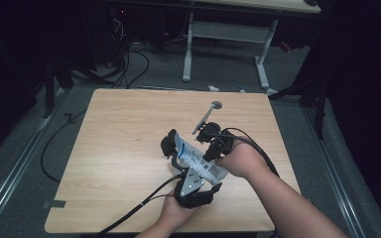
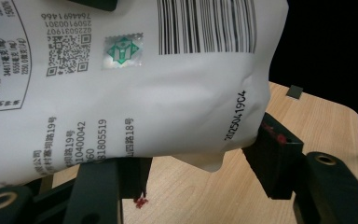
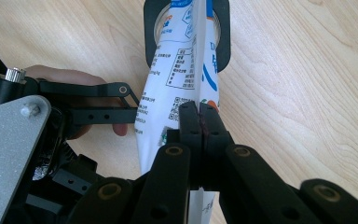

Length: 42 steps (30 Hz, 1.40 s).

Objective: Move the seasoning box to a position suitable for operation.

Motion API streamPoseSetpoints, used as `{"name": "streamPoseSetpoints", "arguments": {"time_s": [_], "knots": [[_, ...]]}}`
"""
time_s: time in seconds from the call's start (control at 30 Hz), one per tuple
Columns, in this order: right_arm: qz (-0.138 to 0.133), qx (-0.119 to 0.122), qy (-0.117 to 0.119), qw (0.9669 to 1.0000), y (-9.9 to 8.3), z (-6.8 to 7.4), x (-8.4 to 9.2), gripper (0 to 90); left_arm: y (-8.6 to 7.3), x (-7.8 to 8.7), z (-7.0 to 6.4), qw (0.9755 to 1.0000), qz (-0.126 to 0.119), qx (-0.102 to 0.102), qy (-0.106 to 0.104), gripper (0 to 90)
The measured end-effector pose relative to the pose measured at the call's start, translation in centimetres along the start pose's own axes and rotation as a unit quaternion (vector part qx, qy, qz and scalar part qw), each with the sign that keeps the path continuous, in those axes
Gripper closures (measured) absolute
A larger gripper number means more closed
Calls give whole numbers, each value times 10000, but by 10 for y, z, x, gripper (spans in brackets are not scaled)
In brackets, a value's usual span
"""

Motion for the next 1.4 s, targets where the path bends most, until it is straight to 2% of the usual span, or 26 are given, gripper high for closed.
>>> {"name": "streamPoseSetpoints", "arguments": {"time_s": [0.57, 1.4], "knots": [[0, -11, -15, 10000, 2, -1, 0, 900, 2, -1, 1, 10000, -2, -8, 14, 455], [-62, -41, -41, 10000, -3, -3, 5, 900, 3, -4, -3, 10000, -19, -77, -32, 461]]}}
Point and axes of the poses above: each handheld gripper's, and its own axes: x roughly backward along the jaws, y roughly out of its top, z roughly to its left, the point moved 4 cm from there along -x, roughly forward along the jaws, and after that the axes turned 7 degrees about -y, right-handed, at the moved point
